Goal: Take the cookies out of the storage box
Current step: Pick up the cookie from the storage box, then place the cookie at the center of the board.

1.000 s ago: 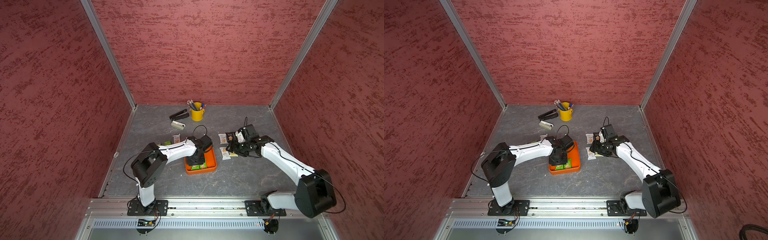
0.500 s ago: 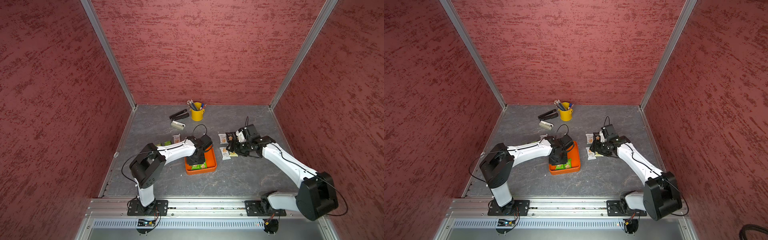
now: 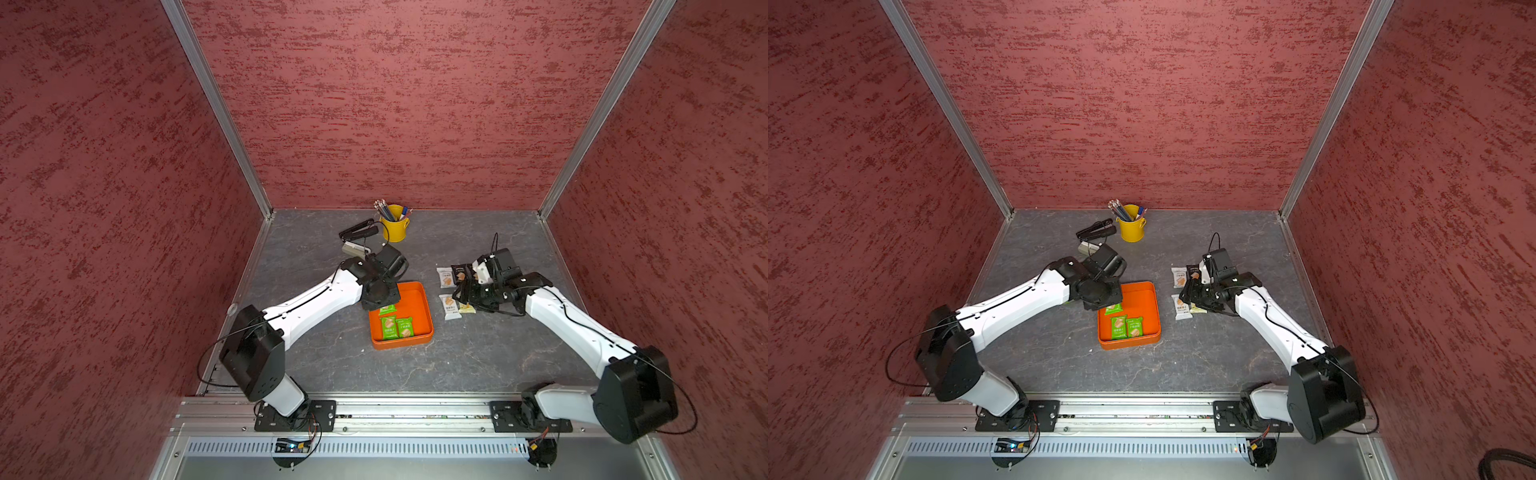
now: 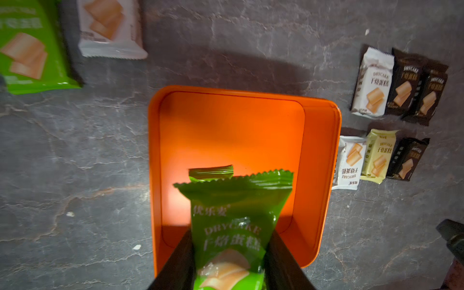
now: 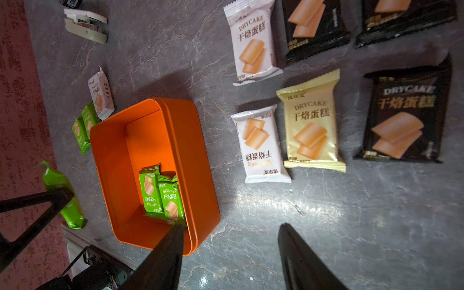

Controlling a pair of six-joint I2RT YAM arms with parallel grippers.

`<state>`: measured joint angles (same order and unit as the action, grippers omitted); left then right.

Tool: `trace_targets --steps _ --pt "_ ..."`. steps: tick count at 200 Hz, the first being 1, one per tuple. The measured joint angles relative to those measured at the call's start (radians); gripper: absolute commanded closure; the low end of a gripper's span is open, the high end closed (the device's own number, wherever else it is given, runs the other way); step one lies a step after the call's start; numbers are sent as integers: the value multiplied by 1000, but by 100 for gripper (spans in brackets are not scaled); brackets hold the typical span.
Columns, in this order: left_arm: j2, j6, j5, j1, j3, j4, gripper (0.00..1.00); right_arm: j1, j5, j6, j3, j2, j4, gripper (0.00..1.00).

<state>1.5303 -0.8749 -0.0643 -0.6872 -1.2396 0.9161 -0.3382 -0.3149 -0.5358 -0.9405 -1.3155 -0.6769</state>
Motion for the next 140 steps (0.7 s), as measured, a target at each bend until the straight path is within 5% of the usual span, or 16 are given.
trace_targets --steps 140 --pt "-213 234 64 473 406 -29 60 0 -6 -37 -89 -129 23 36"
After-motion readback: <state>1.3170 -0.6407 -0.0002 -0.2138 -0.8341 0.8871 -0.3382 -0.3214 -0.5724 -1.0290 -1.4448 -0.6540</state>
